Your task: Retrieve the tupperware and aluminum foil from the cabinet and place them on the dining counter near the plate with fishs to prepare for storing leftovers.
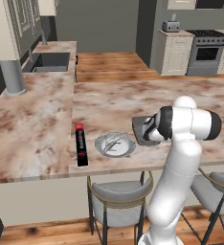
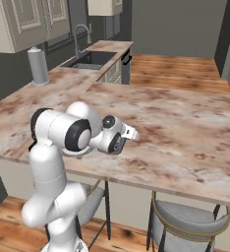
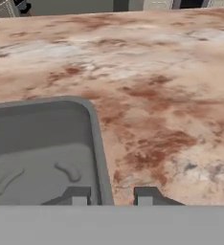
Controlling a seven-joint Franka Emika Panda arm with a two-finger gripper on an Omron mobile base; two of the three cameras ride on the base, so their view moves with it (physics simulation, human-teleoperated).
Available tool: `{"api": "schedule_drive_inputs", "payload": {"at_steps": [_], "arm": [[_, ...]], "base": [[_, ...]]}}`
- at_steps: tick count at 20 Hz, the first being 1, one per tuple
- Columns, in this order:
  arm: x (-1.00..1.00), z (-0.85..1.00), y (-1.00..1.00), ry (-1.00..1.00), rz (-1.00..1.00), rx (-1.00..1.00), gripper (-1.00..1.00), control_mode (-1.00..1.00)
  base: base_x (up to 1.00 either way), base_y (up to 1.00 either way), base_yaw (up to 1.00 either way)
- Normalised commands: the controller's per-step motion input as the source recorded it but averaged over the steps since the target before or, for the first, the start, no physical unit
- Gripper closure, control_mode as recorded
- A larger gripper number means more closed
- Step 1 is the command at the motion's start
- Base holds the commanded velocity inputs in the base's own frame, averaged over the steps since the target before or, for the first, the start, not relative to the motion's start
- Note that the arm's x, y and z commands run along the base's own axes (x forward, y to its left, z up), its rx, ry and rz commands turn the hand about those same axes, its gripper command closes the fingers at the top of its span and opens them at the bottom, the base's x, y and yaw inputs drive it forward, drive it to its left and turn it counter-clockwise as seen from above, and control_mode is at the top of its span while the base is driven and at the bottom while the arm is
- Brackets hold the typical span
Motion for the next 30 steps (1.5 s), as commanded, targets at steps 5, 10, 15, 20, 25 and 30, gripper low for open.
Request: {"api": "schedule_drive_inputs", "payload": {"at_steps": [5,10,15,20,25,30], "arm": [[-0.12,0.0,-0.49,-0.03,0.07,0.04,-1.0,-1.0],[-0.26,0.48,-0.11,0.0,0.11,0.02,-1.0,-1.0],[-0.7,0.93,0.0,-0.03,0.17,0.0,-1.0,-1.0],[-0.19,1.0,-0.12,-0.01,0.08,0.0,-1.0,-1.0],[-0.01,1.0,-0.28,0.01,0.0,0.0,-1.0,-1.0],[-0.42,1.0,-0.07,0.09,0.0,-0.03,-1.0,-1.0]], "base": [[0.0,0.0,0.0],[0.0,0.0,0.0],[0.0,0.0,0.0],[0.0,0.0,0.0],[0.0,0.0,0.0],[0.0,0.0,0.0]]}}
